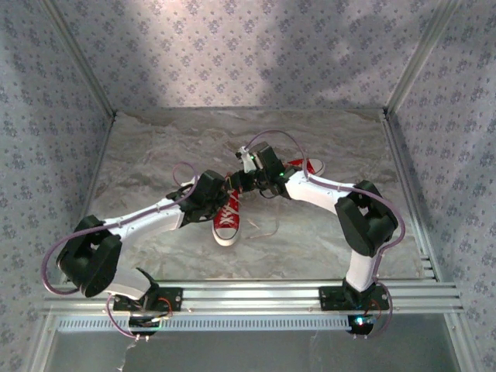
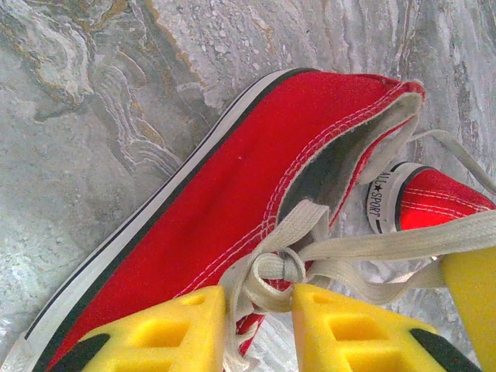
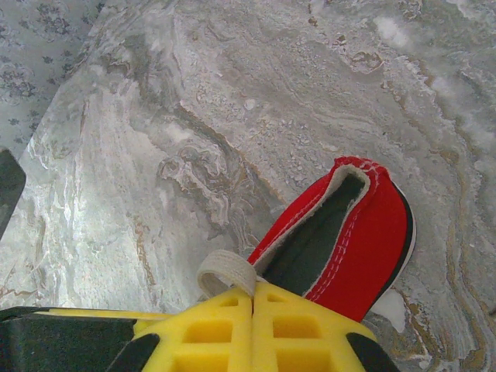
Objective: Tie the shoes
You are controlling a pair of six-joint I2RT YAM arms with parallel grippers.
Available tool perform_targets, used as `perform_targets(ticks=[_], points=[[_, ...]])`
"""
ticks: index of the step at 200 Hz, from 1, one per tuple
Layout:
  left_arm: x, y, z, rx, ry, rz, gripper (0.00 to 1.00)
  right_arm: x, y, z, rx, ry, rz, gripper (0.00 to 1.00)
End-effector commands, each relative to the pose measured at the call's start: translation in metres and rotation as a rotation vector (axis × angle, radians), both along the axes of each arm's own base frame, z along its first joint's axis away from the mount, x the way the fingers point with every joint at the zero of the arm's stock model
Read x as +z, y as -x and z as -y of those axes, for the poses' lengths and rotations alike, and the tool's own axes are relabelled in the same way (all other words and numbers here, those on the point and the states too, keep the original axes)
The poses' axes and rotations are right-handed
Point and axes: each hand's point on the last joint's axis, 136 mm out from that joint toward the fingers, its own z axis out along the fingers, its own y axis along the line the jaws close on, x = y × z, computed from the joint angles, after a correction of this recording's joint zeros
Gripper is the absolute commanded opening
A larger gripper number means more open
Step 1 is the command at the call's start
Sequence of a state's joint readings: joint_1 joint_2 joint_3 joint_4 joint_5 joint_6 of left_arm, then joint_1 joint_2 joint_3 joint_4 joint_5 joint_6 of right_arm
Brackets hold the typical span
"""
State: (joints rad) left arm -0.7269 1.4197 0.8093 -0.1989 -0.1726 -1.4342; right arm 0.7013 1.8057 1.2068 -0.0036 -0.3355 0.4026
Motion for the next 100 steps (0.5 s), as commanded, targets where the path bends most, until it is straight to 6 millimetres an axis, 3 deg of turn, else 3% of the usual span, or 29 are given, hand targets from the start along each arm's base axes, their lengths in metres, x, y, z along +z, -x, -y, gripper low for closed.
perform_targets(ticks=[1, 100], points=[[0.0109, -0.008, 0.008, 0.001, 0.021, 0.021, 0.27, 0.0097, 0.0043, 0.0003, 0.009, -0.001, 0.024, 0.0], [0.0175, -0.0039, 0.0005, -0.004, -0.008, 0.027, 0.12, 0.0108, 0.0055, 0.0004, 0.007, 0.007, 0.031, 0.0]])
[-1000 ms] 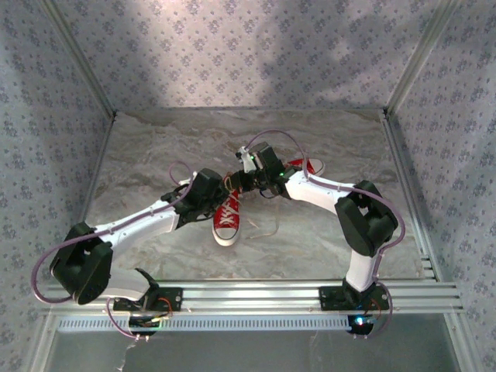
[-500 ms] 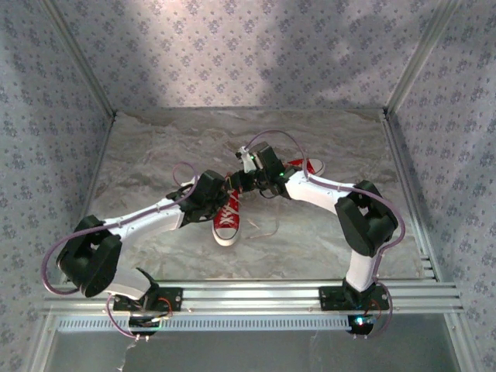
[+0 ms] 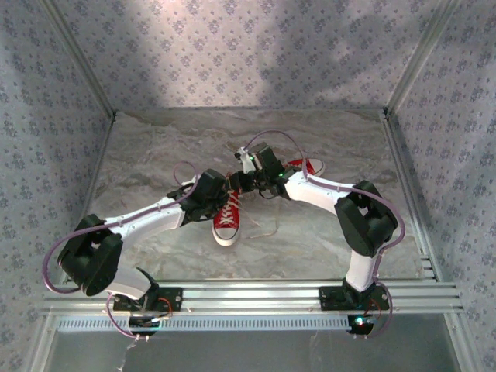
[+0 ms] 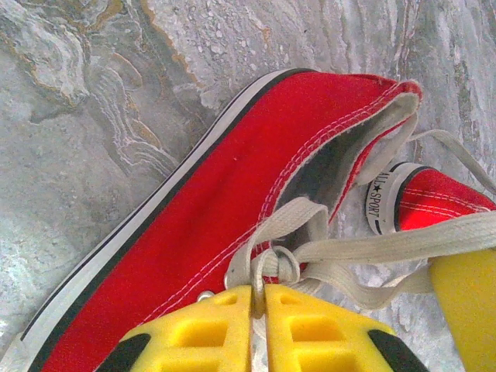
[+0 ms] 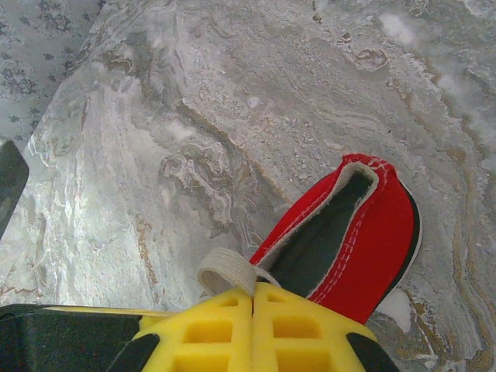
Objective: Tie the shoes
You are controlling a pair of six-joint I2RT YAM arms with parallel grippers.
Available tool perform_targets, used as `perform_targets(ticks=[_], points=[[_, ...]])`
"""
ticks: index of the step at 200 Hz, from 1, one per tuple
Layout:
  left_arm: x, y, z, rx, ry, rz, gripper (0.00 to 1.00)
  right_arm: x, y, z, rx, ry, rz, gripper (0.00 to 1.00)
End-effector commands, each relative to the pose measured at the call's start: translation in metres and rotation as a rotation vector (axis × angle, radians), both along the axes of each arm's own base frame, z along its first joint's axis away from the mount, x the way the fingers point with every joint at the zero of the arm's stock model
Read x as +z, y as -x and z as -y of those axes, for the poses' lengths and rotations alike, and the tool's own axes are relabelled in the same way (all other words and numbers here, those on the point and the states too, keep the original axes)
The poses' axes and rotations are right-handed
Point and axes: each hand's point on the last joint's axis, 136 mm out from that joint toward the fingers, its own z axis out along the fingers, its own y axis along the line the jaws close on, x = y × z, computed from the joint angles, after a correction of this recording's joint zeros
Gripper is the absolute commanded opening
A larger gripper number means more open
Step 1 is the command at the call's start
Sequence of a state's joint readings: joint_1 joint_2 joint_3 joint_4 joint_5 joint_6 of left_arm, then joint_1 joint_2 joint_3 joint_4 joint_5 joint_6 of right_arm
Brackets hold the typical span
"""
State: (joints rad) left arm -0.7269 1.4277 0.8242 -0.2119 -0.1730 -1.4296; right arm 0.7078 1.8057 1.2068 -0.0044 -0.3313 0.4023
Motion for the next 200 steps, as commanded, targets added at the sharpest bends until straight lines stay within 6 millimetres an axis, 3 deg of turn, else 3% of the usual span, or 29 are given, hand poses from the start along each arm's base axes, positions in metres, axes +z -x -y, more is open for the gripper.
perform_targets(ticks=[1, 85, 102, 126, 142, 200], points=[[0.016, -0.002, -0.001, -0.001, -0.002, 0.029, 0.12, 0.011, 0.003, 0.002, 0.003, 0.005, 0.03, 0.0], [0.014, 0.012, -0.014, 0.004, -0.03, 0.004, 0.04, 0.011, 0.003, 0.001, 0.0, 0.002, 0.032, 0.0], [0.012, 0.014, -0.017, 0.01, -0.033, 0.002, 0.08, 0.012, 0.002, 0.002, -0.005, 0.003, 0.035, 0.0], [0.014, 0.013, -0.017, 0.004, -0.031, 0.009, 0.27, 0.01, 0.003, 0.001, -0.002, 0.001, 0.029, 0.0], [0.016, 0.012, -0.015, 0.0, -0.023, 0.017, 0.33, 0.011, 0.002, 0.001, -0.003, 0.001, 0.033, 0.0], [0.026, 0.007, -0.009, 0.002, 0.018, 0.046, 0.24, 0.007, 0.003, 0.0, 0.0, 0.004, 0.025, 0.0]])
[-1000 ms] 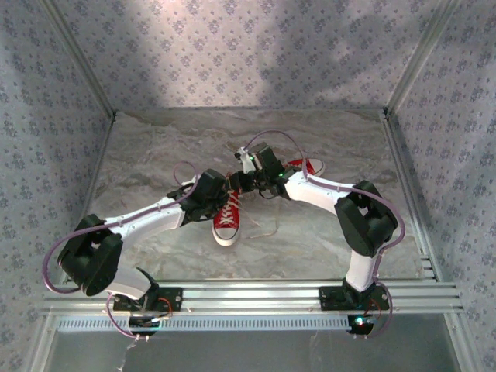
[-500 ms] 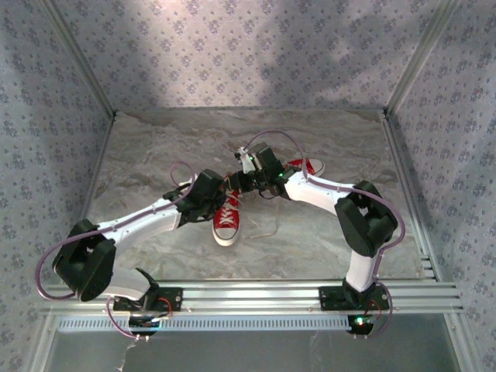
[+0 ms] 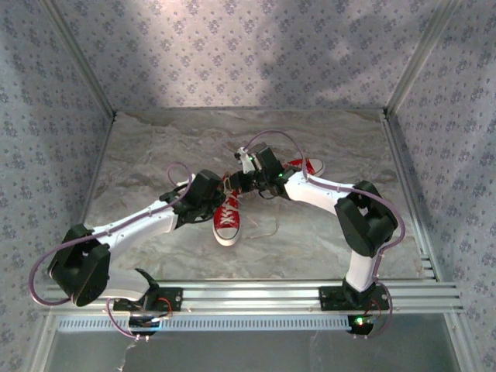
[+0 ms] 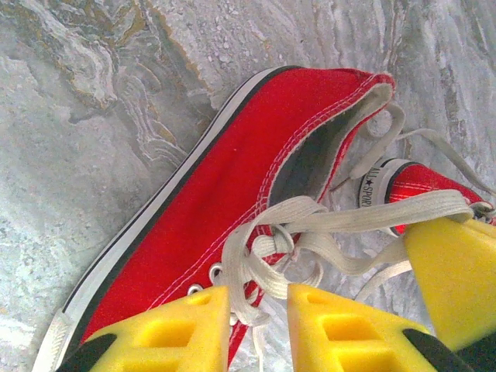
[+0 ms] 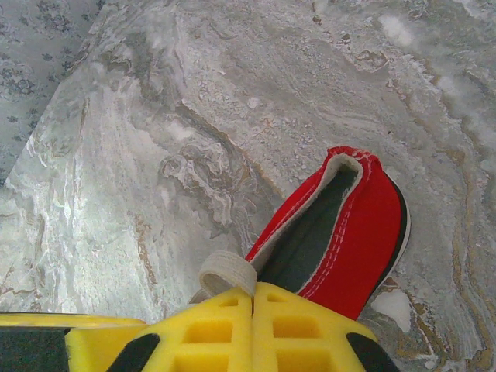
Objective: Tie the shoes
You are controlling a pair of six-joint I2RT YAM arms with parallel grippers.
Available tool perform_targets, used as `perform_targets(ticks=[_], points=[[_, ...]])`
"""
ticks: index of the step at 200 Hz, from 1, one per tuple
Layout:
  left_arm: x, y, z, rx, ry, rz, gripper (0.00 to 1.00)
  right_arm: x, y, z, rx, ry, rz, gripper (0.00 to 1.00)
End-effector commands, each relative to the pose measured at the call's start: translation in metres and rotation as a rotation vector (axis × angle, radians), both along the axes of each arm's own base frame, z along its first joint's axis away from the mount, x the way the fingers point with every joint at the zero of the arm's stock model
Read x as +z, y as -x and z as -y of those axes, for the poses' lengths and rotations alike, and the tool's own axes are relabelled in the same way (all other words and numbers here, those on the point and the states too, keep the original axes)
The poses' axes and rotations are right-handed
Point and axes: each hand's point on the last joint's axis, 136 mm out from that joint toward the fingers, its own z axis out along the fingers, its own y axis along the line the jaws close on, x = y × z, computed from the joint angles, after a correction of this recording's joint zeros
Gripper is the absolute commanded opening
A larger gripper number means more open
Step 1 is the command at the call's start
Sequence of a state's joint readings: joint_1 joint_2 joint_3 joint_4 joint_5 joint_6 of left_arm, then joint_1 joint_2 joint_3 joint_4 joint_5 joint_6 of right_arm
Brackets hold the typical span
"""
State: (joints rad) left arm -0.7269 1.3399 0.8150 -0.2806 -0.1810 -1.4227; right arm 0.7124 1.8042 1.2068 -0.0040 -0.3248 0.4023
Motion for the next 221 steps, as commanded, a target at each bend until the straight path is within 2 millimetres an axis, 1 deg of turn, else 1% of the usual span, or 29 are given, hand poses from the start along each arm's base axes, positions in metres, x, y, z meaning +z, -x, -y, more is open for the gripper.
perform_targets(ticks=[1, 18, 33, 73, 112, 152, 187, 221], points=[[0.01, -0.003, 0.002, 0.003, 0.02, 0.033, 0.24, 0.007, 0.002, 0.001, 0.002, 0.001, 0.021, 0.0], [0.01, -0.005, 0.007, 0.0, 0.047, 0.037, 0.24, 0.007, 0.002, 0.001, 0.002, 0.002, 0.022, 0.0], [0.008, -0.006, 0.011, -0.004, 0.06, 0.027, 0.26, 0.007, 0.002, 0.001, 0.001, 0.002, 0.021, 0.0], [0.003, -0.007, 0.016, -0.01, 0.071, 0.017, 0.29, 0.007, 0.001, 0.001, 0.0, 0.002, 0.024, 0.0], [-0.002, -0.008, 0.016, -0.006, 0.065, 0.004, 0.32, 0.006, 0.002, 0.001, 0.002, 0.004, 0.022, 0.0], [-0.008, -0.01, 0.014, 0.003, 0.061, -0.008, 0.32, 0.006, 0.002, 0.001, 0.002, 0.005, 0.02, 0.0], [-0.009, -0.008, 0.016, -0.006, 0.062, -0.018, 0.34, 0.004, 0.002, 0.002, 0.002, 0.01, 0.019, 0.0], [-0.007, -0.006, 0.011, 0.005, 0.056, -0.013, 0.36, 0.002, 0.002, 0.002, 0.004, 0.011, 0.016, 0.0]])
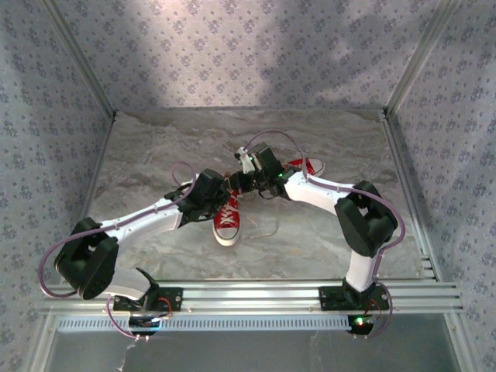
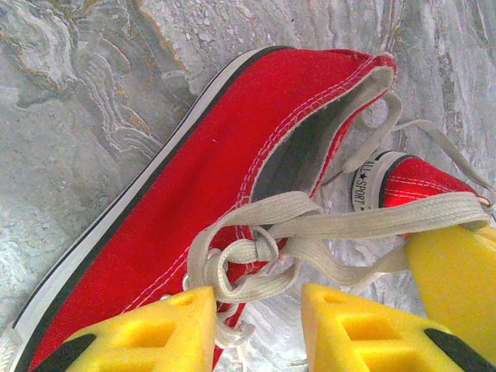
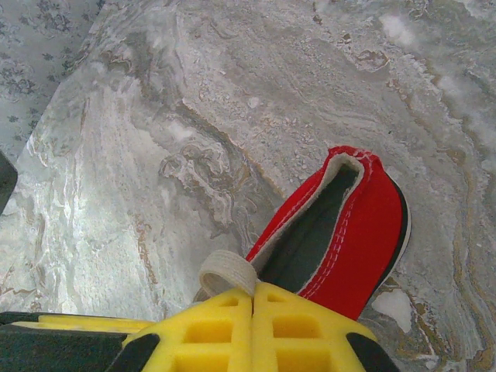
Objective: Tie the shoes
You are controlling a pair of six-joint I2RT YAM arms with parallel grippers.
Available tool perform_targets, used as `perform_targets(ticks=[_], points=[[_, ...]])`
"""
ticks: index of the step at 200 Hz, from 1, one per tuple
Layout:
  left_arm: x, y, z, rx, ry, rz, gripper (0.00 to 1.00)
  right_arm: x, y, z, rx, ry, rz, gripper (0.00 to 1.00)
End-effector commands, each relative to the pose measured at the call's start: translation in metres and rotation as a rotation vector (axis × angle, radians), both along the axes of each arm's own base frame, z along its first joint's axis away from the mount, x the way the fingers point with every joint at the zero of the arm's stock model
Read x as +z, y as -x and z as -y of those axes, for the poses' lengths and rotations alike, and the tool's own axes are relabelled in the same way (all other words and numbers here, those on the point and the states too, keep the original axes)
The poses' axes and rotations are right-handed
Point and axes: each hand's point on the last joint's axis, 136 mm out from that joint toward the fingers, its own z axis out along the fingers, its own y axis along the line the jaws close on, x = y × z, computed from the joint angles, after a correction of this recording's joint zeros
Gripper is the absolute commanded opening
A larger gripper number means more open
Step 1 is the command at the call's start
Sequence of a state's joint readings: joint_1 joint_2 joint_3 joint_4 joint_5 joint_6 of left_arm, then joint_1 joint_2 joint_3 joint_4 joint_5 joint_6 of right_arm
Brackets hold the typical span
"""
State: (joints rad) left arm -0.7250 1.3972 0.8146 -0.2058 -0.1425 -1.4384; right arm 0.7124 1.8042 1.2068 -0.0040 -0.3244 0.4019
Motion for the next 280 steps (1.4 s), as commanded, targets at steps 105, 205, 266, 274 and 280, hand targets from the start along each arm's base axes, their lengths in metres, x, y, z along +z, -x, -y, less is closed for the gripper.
perform_targets(ticks=[105, 205, 266, 274, 280], points=[[-0.001, 0.007, -0.004, 0.015, 0.006, -0.015, 0.39, 0.0, 0.001, 0.0, 0.003, 0.009, 0.013, 0.0], [0.005, 0.0, -0.005, 0.034, 0.001, 0.01, 0.35, 0.001, 0.001, 0.0, 0.005, 0.005, 0.015, 0.0], [0.009, 0.0, -0.005, 0.029, 0.009, 0.014, 0.35, 0.001, 0.001, 0.0, 0.004, 0.005, 0.014, 0.0], [0.011, 0.0, -0.005, 0.03, 0.015, 0.017, 0.36, 0.001, 0.001, 0.0, 0.003, 0.005, 0.015, 0.0], [0.013, 0.001, -0.005, 0.029, 0.018, 0.018, 0.37, 0.002, 0.002, -0.001, 0.004, 0.004, 0.016, 0.0]])
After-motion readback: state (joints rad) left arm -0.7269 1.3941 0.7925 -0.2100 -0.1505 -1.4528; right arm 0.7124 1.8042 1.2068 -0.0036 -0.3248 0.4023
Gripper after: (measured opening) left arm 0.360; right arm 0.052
